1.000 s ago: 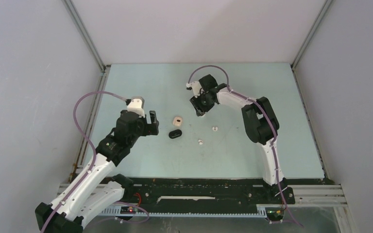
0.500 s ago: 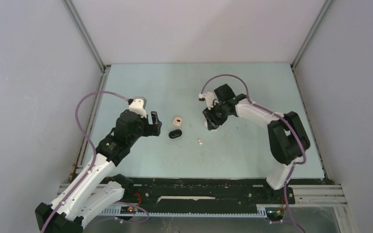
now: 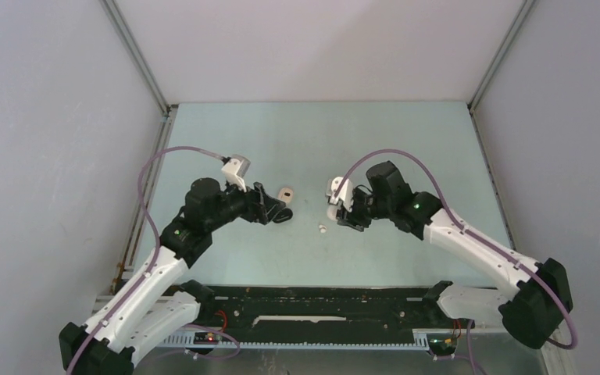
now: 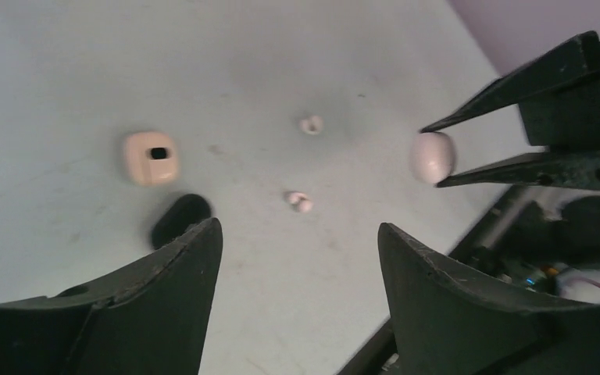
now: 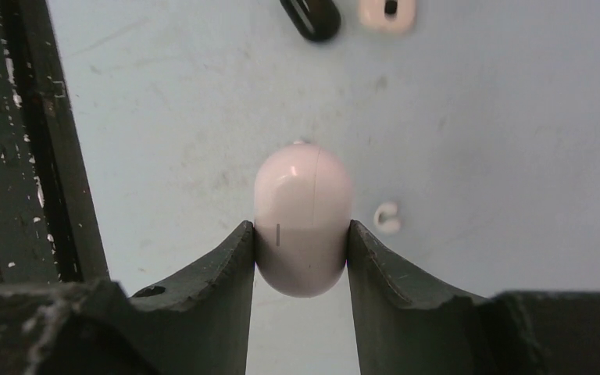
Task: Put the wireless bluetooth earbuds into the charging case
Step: Pick up the charging case at the center of the board.
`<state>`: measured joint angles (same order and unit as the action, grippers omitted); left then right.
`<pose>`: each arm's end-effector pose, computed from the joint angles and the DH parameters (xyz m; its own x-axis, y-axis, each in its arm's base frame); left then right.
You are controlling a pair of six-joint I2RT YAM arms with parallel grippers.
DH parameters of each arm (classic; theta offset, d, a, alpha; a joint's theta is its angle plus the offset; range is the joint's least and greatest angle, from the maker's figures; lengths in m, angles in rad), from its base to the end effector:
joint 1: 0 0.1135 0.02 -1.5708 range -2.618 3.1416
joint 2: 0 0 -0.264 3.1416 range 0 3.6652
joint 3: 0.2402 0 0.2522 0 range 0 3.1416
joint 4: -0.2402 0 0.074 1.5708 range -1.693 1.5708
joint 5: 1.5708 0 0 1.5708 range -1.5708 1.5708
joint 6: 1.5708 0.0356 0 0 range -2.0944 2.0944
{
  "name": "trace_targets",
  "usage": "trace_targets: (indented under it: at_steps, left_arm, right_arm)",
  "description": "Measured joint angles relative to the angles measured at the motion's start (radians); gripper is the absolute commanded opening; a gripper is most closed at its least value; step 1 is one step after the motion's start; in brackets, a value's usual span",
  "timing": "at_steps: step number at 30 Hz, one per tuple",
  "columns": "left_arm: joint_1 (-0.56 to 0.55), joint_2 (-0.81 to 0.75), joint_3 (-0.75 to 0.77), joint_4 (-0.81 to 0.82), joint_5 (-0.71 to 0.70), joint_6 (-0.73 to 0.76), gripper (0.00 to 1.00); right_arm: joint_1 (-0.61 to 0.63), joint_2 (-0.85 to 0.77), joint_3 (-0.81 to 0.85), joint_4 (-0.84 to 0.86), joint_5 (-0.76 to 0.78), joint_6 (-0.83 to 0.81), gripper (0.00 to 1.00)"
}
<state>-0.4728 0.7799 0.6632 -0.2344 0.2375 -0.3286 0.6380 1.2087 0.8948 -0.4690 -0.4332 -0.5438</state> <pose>0.1605 -0.0915 0.2929 -0.4961 -0.0985 -0.8626 0.5063 0.7743 -0.3796 0.1946 0.1629 0.2668 -0.0815 -0.6450 -0.7598 -0.9603 0.2549 -0.1134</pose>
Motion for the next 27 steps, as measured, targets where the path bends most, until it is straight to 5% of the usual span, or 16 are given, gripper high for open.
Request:
trace_targets:
  at_steps: [7, 17, 27]
  left_arm:
    - [-0.033, 0.052, -0.025, 0.151, 0.213, -0.114, 0.74]
    - [-0.123, 0.304, 0.216, 0.119, 0.212, -0.126, 0.68]
    - [-0.127, 0.397, 0.122, 0.229, 0.355, -0.171, 0.65]
  right_arm:
    - [0.122, -0.05, -0.013, 0.05, 0.066, -0.089, 0.34]
    - [0.162, -0.08, -0.023, 0.091, 0.159, -0.123, 0.34]
    - [0.163, -0.1, -0.027, 0.117, 0.187, -0.126, 0.35]
